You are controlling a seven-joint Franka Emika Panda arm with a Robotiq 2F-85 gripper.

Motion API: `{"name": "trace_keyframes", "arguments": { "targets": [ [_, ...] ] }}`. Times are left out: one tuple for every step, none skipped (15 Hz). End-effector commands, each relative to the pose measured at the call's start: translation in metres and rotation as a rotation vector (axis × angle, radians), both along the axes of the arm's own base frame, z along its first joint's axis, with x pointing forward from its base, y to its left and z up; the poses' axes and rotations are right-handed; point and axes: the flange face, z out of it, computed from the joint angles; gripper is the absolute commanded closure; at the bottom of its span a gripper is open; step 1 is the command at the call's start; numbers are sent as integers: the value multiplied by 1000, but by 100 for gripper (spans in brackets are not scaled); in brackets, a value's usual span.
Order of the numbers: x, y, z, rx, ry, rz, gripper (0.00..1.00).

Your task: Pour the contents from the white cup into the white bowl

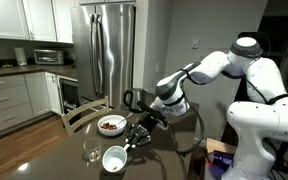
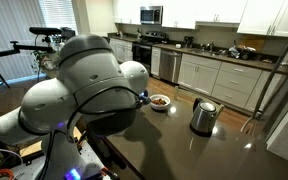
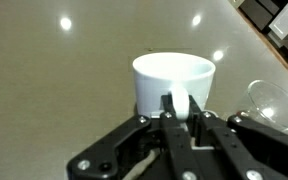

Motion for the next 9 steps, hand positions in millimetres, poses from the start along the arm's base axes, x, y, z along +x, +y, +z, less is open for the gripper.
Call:
{"name": "trace_keyframes", "arguments": {
  "targets": [
    [4,7,-3,34,-13,25,96],
    [4,8,-6,33,-11,28,96],
    [5,10,-8,38,-10,33,96],
    [5,11,-11,41,-8,37,96],
    [6,12,-14,45,-5,40,96],
    [8,13,-16,51,-4,44,96],
    [9,14,-19,55,-3,46,96],
    [10,15,-21,58,-4,47,96],
    [11,15,-23,64,-5,49,96]
  ]
}}
